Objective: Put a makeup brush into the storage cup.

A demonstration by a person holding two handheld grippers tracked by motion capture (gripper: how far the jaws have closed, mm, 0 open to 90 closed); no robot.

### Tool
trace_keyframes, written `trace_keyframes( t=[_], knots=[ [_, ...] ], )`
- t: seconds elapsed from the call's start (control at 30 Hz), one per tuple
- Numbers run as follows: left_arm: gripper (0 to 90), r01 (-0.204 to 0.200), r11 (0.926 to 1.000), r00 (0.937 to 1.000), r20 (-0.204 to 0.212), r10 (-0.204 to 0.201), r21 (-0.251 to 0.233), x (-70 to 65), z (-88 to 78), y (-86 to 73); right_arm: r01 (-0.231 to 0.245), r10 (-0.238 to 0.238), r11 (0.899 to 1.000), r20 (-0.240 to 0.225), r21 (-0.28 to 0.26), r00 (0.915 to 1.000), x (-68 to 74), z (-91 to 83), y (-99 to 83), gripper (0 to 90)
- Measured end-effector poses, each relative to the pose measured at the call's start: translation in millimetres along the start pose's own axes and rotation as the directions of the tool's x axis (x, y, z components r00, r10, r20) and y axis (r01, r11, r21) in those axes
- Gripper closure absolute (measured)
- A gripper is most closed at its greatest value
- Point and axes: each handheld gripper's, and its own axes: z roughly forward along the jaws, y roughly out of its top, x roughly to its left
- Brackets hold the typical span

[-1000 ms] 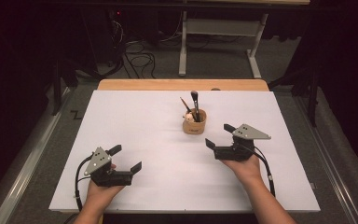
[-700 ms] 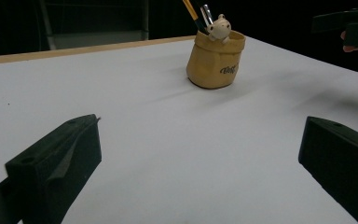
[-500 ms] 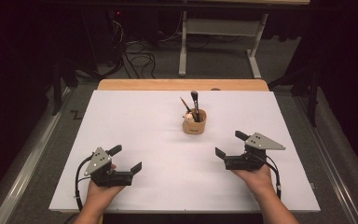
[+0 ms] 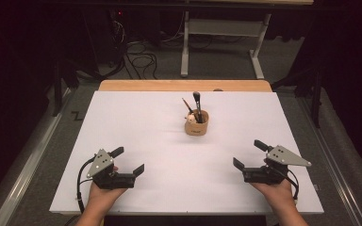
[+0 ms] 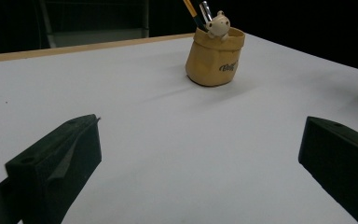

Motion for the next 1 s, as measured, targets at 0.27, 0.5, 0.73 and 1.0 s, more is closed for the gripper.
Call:
trace_keyframes(
  t=[0.27, 0.5, 0.73, 1.0],
  knots=[
    [0.1, 0.009, 0.9999, 0.9999, -0.012, -0.009, -0.011, 0.3, -3.5, 1.1, 0.005, -0.005, 1.0, 0.021, -0.013, 0.9998, -0.8, -18.5, -13.2, 0.3],
    [0.1, -0.006, 0.9999, 1.0, -0.003, 0.006, -0.012, -5.4, -3.2, 2.7, -0.002, 0.002, 1.0, 0.036, -0.005, 0.9993, -2.3, -28.4, -24.4, 0.2],
    [0.1, -0.015, 0.9998, 0.9999, -0.001, 0.015, -0.01, -6.5, -3.2, 3.0, 0.0, 0.0, 1.0, 0.024, 0.013, 0.9997, -1.1, -21.5, -27.4, 0.2],
    [0.1, -0.017, 0.9997, 0.9998, 0.0, 0.017, -0.014, -5.9, -4.2, 3.4, -0.003, 0.002, 1.0, 0.024, 0.016, 0.9997, 0.2, -21.4, -26.6, 0.3]
  ],
)
